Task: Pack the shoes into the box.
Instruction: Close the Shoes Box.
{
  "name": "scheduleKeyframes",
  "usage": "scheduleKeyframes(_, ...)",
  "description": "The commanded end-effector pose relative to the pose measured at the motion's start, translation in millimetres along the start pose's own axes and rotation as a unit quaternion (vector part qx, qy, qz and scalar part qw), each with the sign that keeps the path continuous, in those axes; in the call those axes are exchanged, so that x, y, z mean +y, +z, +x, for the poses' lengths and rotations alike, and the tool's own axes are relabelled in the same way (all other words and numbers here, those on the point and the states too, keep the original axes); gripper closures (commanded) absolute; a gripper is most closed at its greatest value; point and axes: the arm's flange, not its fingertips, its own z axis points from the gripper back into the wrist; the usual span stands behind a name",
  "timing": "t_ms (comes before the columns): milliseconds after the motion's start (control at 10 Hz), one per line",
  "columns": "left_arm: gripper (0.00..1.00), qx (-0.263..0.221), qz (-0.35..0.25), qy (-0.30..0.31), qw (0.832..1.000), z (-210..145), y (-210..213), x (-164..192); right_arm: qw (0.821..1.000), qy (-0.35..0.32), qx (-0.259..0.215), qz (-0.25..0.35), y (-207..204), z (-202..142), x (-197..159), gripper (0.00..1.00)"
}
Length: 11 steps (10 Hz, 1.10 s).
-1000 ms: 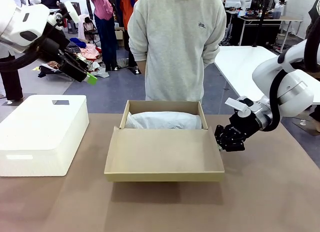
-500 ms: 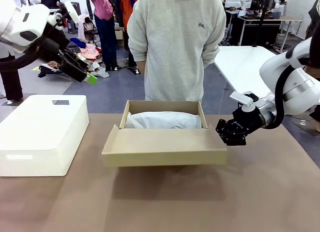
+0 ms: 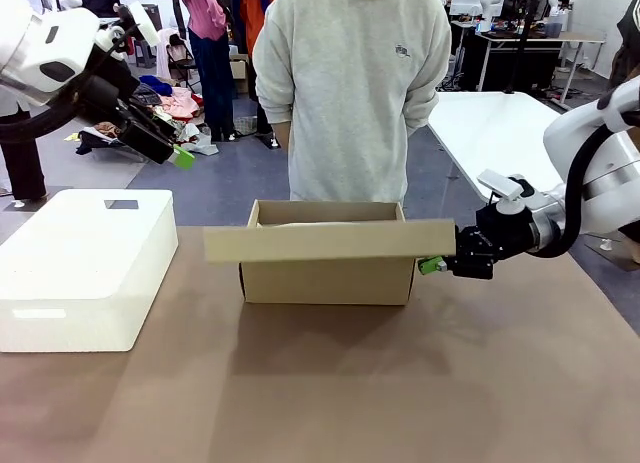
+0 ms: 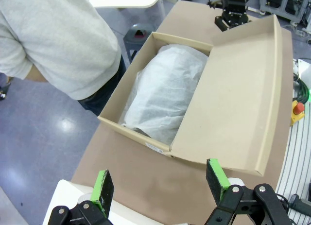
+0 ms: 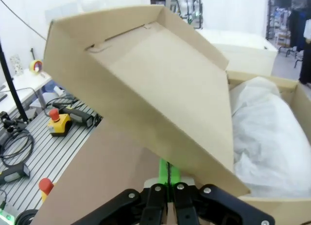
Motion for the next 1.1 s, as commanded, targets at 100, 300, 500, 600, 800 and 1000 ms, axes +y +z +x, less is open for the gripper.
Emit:
scheduleKeyframes(100, 0.00, -0.007, -0.008, -0.005, 1.000, -1.0, -0.1, 1.7, 0.999, 0.023, -0.016, -0.028, 2.9, 12.3, -2.1, 1.00)
scheduleKeyframes(300, 0.00, -0.007, -0.008, -0.005, 1.000, -1.0, -0.1, 1.7, 0.999, 0.027, -0.009, -0.042, 11.5, 25.5, -15.9, 1.00)
scheduleKeyframes(500, 0.00, -0.007, -0.008, -0.005, 1.000, -1.0, -0.1, 1.7, 0.998, 0.024, -0.009, -0.058, 19.8, 33.7, -32.9, 1.00)
scheduleKeyframes(600, 0.00, -0.007, -0.008, -0.005, 1.000, -1.0, -0.1, 1.7, 0.998, 0.023, -0.011, -0.062, 23.1, 36.7, -42.1, 1.00)
scheduleKeyframes(800, 0.00, -0.007, -0.008, -0.005, 1.000, -1.0, -0.1, 1.7, 0.996, 0.022, -0.014, -0.082, 29.4, 41.8, -56.9, 1.00)
scheduleKeyframes(1000, 0.00, -0.007, -0.008, -0.005, 1.000, -1.0, -0.1, 1.7, 0.995, 0.020, -0.025, -0.091, 36.4, 45.5, -68.6, 1.00)
